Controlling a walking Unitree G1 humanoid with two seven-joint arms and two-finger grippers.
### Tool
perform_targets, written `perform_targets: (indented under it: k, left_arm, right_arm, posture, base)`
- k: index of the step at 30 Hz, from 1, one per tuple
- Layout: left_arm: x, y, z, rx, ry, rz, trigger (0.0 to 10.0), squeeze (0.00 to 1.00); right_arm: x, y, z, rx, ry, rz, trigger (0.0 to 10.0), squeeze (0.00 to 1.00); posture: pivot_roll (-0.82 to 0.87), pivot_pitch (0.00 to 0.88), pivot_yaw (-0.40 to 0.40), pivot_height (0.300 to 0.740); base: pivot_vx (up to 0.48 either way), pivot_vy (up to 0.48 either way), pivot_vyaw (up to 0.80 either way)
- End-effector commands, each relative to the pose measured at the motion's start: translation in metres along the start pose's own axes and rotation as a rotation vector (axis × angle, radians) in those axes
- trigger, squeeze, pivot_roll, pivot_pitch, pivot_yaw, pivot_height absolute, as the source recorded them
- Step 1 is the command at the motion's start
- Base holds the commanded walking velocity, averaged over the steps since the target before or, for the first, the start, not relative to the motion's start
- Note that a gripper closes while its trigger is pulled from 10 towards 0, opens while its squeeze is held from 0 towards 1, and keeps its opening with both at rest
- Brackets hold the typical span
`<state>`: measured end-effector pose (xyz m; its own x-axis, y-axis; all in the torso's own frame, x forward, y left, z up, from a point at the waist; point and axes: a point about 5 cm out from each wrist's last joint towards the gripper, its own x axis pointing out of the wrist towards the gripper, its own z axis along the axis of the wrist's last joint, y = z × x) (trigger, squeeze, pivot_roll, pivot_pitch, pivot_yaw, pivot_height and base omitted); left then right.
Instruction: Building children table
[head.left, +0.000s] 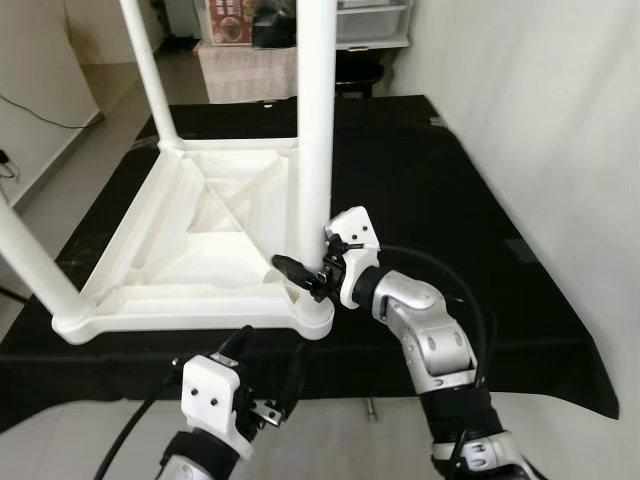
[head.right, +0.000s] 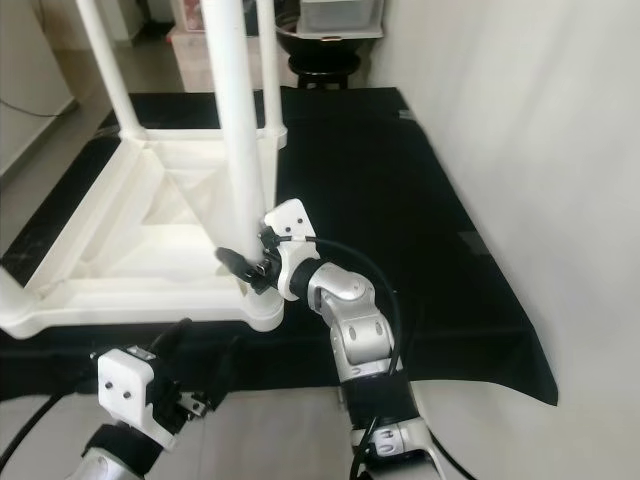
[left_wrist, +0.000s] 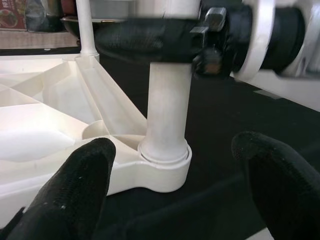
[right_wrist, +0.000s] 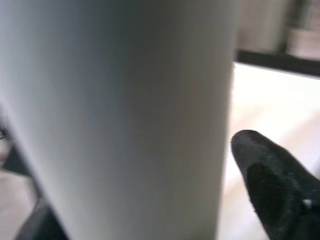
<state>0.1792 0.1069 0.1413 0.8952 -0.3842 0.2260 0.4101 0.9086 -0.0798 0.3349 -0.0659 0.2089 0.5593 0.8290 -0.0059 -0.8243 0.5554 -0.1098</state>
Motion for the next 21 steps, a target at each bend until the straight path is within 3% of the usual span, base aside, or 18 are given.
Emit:
perform_targets:
  k: [1, 5, 6, 8, 9, 15, 16, 21]
  left_arm:
    - [0.000, 0.000, -0.002, -0.009, 0.003, 0.002, 10.0, 0.00]
    - [0.000, 0.000, -0.003, -0.008, 0.004, 0.002, 10.0, 0.00]
    - [-0.001, 0.000, -0.003, -0.007, 0.004, 0.004, 10.0, 0.00]
    - [-0.001, 0.000, -0.003, -0.007, 0.004, 0.004, 10.0, 0.00]
    - [-0.001, 0.000, -0.003, -0.006, 0.004, 0.005, 10.0, 0.00]
    - [0.000, 0.001, -0.002, -0.003, 0.002, 0.009, 10.0, 0.00]
    - [0.000, 0.001, -0.001, -0.002, 0.002, 0.009, 10.0, 0.00]
    - [-0.001, 0.001, -0.001, -0.001, 0.002, 0.010, 10.0, 0.00]
  right_arm:
    - [0.003, 0.006, 0.002, -0.038, -0.009, 0.163, 10.0, 1.00]
    - [0.005, 0.008, 0.001, -0.124, 0.035, 0.361, 10.0, 1.00]
    - [0.006, 0.006, 0.000, -0.116, 0.045, 0.397, 10.0, 0.07]
    - [0.006, 0.006, 0.000, -0.116, 0.045, 0.397, 10.0, 0.07]
    - [0.008, 0.003, -0.002, -0.115, 0.063, 0.430, 10.0, 0.00]
    - [0.012, -0.004, -0.007, -0.093, 0.106, 0.500, 10.0, 0.00]
    - [0.012, -0.006, -0.009, -0.073, 0.114, 0.514, 0.0, 0.00]
    - [0.009, -0.012, -0.013, -0.050, 0.114, 0.498, 0.0, 0.00]
  posture:
    - [-0.05, 0.106, 0.023, 0.740]
    - [-0.04, 0.102, 0.030, 0.740]
    - [-0.04, 0.101, 0.031, 0.740]
    - [-0.04, 0.101, 0.031, 0.740]
    - [-0.04, 0.101, 0.031, 0.740]
    - [-0.02, 0.103, 0.033, 0.740]
    - [-0.01, 0.105, 0.035, 0.740]
    - [0.01, 0.112, 0.033, 0.740]
  base:
    - [0.000, 0.000, 0.00]
    - [0.000, 0.000, 0.00]
    - [0.000, 0.000, 0.00]
    - [0.000, 0.000, 0.00]
    - [0.000, 0.000, 0.00]
    - [0.000, 0.000, 0.00]
    - [0.000, 0.000, 0.00]
    - [0.000, 0.000, 0.00]
